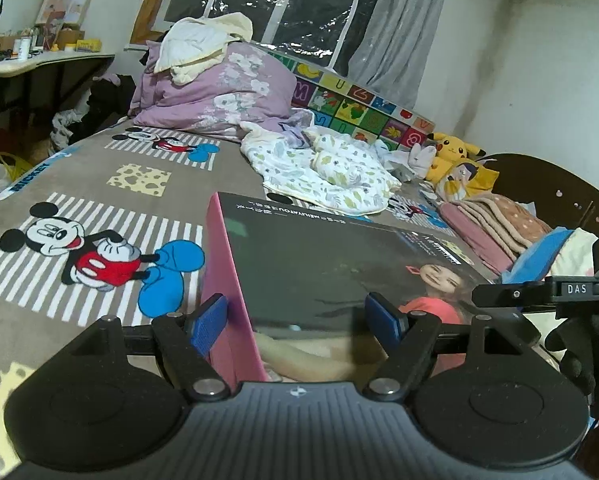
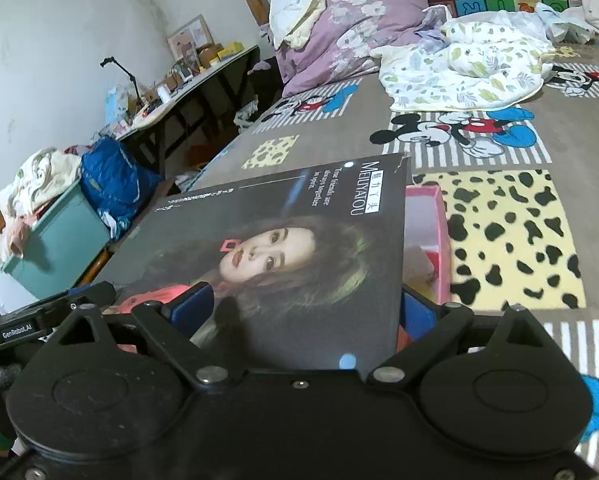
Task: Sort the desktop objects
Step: 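Carry the magazine over the pink box with both tools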
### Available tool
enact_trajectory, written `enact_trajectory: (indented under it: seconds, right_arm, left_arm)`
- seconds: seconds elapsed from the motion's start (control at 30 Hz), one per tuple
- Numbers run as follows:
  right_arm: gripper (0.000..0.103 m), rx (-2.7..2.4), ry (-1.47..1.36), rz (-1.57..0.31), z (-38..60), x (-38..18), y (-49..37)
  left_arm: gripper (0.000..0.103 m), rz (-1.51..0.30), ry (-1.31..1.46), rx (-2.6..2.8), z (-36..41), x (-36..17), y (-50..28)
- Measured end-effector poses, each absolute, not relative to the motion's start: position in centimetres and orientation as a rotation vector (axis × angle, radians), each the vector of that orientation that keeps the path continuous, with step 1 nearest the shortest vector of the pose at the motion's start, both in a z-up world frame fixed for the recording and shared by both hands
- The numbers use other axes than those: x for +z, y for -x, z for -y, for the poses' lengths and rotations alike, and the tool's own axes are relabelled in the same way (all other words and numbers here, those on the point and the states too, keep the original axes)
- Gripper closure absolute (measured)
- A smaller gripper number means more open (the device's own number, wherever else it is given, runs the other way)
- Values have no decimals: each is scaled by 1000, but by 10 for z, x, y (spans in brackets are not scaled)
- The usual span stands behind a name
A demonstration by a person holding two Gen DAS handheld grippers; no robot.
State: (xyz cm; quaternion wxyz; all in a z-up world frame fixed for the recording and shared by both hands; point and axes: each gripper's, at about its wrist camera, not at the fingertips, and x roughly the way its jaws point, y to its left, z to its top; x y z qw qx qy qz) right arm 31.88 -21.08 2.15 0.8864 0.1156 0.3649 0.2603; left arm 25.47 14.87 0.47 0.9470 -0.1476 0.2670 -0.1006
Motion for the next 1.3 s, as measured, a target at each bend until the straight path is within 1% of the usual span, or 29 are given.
enact_trajectory:
  seconds: [0.23, 0.53, 0.93, 1.3]
  right_arm:
    - [5, 516, -258, -734, 208, 16, -340]
    - [5, 470, -178, -698, 199, 0, -356]
    - [5, 426, -138, -701, 196, -27, -376]
    - [5, 398, -118, -692, 193, -36, -378]
  left_arm:
    - [28, -547, 362, -203, -157, -14, -289]
    - [28, -552, 374, -206, -160, -41, -319]
    - [28, -537, 433, -201, -157, -80, -330]
    - [28, -502, 448, -175, -155, -92, -326]
